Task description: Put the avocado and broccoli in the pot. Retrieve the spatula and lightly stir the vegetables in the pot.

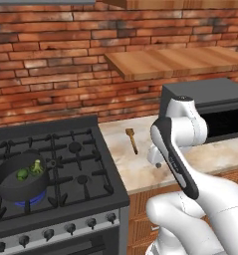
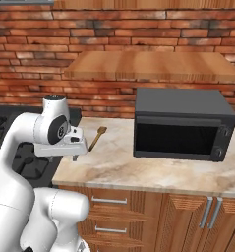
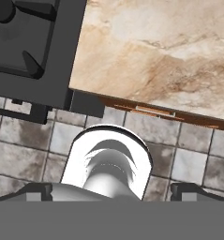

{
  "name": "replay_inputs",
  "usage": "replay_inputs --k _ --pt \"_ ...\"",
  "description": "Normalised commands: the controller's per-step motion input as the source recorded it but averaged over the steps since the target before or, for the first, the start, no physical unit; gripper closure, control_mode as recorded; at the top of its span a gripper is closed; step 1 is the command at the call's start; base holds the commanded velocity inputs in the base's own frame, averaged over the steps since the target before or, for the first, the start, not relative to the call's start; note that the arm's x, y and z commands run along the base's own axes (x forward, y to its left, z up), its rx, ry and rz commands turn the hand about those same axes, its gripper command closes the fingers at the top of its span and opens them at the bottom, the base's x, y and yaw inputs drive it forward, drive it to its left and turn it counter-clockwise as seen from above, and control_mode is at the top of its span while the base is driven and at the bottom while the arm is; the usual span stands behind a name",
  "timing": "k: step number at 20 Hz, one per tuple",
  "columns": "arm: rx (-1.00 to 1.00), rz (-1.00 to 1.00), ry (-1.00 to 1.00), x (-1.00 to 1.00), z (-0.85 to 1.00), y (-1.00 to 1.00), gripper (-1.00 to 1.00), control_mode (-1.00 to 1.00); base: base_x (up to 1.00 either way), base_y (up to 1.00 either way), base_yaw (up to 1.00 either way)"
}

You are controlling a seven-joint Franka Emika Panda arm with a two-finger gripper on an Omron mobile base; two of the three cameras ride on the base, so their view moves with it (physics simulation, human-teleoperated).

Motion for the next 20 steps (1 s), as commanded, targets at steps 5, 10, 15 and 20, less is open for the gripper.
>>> replay_inputs --k 5,10,15,20 --pt "0.00 0.00 0.00 0.00 0.00 0.00 -1.00 1.00 0.12 0.00 0.02" --pt "0.00 0.00 0.00 0.00 0.00 0.00 -1.00 1.00 0.00 0.00 0.00" --pt "0.00 0.00 0.00 0.00 0.00 0.00 -1.00 -1.00 0.00 0.00 0.00" --pt "0.00 0.00 -0.07 0.45 0.00 0.00 -1.00 -1.00 0.00 0.00 0.00"
